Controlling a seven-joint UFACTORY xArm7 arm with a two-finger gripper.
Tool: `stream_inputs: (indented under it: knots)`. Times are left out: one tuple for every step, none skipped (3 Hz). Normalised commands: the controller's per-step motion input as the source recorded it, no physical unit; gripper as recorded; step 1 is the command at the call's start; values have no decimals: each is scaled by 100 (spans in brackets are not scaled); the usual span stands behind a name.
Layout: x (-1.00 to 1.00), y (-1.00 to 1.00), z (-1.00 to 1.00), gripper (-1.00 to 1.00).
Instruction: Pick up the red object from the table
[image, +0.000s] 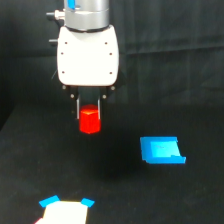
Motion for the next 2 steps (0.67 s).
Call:
stream_inputs:
  knots:
    - [-7, -12, -12, -100]
    - [-5, -3, -35, -100]
